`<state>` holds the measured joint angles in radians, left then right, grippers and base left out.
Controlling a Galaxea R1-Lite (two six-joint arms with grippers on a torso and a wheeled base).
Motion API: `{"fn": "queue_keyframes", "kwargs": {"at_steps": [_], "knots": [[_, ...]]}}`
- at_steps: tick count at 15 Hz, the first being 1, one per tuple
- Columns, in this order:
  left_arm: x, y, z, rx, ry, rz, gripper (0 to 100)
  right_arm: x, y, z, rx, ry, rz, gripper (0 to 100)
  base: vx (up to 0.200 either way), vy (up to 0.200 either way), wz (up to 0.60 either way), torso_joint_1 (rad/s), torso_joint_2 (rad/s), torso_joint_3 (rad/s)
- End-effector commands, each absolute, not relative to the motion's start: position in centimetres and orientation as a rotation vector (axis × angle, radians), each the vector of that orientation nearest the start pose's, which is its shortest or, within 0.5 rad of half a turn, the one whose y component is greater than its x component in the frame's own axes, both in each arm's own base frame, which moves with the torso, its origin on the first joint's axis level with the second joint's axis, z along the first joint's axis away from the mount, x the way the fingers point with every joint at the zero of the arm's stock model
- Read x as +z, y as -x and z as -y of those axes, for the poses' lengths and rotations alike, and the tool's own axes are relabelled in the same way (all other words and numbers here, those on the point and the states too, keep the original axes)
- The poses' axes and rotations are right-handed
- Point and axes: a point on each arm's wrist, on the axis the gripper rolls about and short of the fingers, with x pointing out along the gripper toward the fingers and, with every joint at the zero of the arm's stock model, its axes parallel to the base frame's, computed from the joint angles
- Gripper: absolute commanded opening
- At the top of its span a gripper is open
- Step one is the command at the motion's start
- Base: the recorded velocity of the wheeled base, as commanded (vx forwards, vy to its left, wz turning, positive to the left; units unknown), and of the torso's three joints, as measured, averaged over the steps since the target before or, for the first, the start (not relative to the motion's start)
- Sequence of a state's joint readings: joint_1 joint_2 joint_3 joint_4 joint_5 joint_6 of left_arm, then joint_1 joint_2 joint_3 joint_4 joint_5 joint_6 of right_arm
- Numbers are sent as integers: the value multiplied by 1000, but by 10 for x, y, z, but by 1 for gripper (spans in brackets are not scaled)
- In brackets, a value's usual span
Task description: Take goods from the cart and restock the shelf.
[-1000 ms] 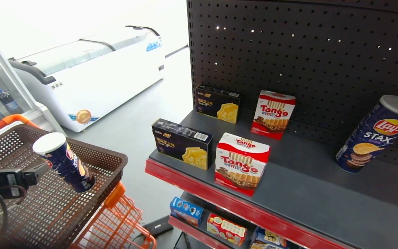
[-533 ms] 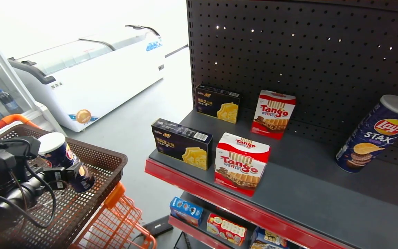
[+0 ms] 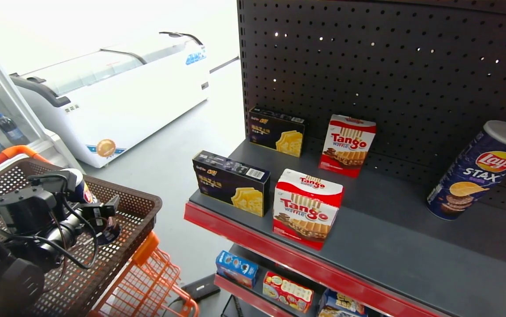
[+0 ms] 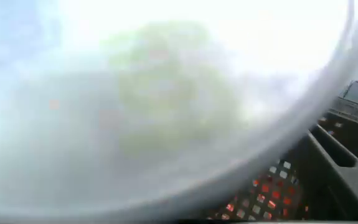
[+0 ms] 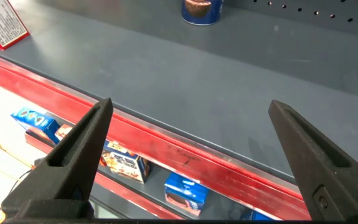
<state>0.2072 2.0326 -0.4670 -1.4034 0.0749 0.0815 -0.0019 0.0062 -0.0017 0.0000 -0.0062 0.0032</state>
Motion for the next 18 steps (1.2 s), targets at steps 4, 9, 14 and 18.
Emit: {"fn": "queue_keyframes", "kwargs": {"at_steps": [4, 9, 14, 18], "knots": [[70, -337, -72, 297, -68, -134, 0, 76, 22, 0, -8, -3, -6, 100, 0, 0, 0, 0, 0, 0], [76, -346, -69, 288, -68, -92, 0, 76, 22, 0, -8, -3, -6, 100, 0, 0, 0, 0, 0, 0], [125, -359, -63, 246, -85, 79, 0, 76, 22, 0, -8, -3, -6, 100, 0, 0, 0, 0, 0, 0], [178, -352, -53, 177, -103, 131, 0, 76, 22, 0, -8, -3, -6, 100, 0, 0, 0, 0, 0, 0]]}}
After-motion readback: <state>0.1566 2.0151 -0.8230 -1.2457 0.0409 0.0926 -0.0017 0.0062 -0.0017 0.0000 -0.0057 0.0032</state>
